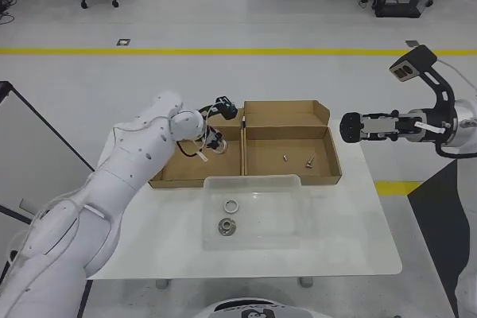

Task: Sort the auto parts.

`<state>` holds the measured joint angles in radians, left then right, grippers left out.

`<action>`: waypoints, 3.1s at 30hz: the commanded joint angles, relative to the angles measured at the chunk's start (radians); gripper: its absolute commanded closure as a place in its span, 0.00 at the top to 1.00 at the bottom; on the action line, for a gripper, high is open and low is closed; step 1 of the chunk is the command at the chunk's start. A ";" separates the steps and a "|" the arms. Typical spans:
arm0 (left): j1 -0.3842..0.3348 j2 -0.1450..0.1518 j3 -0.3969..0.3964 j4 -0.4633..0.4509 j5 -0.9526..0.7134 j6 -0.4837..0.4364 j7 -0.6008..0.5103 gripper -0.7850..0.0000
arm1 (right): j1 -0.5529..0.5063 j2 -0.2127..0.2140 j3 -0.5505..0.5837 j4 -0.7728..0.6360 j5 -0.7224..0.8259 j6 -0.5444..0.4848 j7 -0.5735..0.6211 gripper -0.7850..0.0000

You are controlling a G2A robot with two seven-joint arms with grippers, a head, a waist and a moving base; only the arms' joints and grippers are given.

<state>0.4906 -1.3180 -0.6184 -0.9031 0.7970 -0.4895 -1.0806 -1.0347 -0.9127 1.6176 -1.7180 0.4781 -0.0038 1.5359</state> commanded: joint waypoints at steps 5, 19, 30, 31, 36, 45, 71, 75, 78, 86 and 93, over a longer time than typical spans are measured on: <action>-0.032 -0.057 0.076 0.129 0.013 -0.020 0.044 0.00 | 0.000 0.000 0.000 0.000 0.000 0.000 0.000 1.00; -0.064 -0.184 0.181 0.368 0.036 -0.046 0.147 0.00 | 0.000 0.000 0.000 0.000 0.000 0.000 0.000 1.00; -0.077 -0.252 0.214 0.509 0.061 -0.077 0.209 0.00 | 0.000 0.000 0.000 0.000 0.000 0.000 0.000 1.00; -0.078 -0.257 0.215 0.520 0.062 -0.079 0.213 0.00 | 0.000 0.000 0.000 0.000 0.000 0.000 0.000 1.00; -0.083 -0.278 0.218 0.562 0.065 -0.095 0.235 0.00 | 0.000 0.000 0.000 0.000 0.000 0.000 0.000 1.00; -0.093 -0.304 0.219 0.613 0.075 -0.125 0.268 0.76 | 0.000 0.000 0.000 0.000 0.000 0.000 0.000 1.00; -0.237 -0.279 0.157 0.671 0.067 -0.206 0.363 1.00 | 0.000 0.000 0.000 0.000 0.000 0.000 0.000 1.00; -0.262 -0.260 0.136 0.651 0.046 -0.279 0.361 1.00 | 0.000 0.000 0.000 0.000 0.000 0.000 0.000 1.00; -0.273 -0.241 0.120 0.626 0.031 -0.338 0.361 1.00 | 0.000 0.000 0.000 0.000 0.000 0.000 0.000 1.00; -0.243 -0.178 0.087 0.465 0.013 -0.469 0.278 1.00 | 0.000 0.000 0.000 0.000 0.000 0.000 0.000 1.00; -0.138 -0.082 0.018 0.171 -0.062 -0.400 0.150 1.00 | 0.000 0.000 0.000 0.000 0.000 0.000 0.000 1.00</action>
<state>0.3270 -1.4207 -0.5854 -0.6621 0.7519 -0.9147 -0.9074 -1.0347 -0.9126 1.6176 -1.7180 0.4781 -0.0038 1.5359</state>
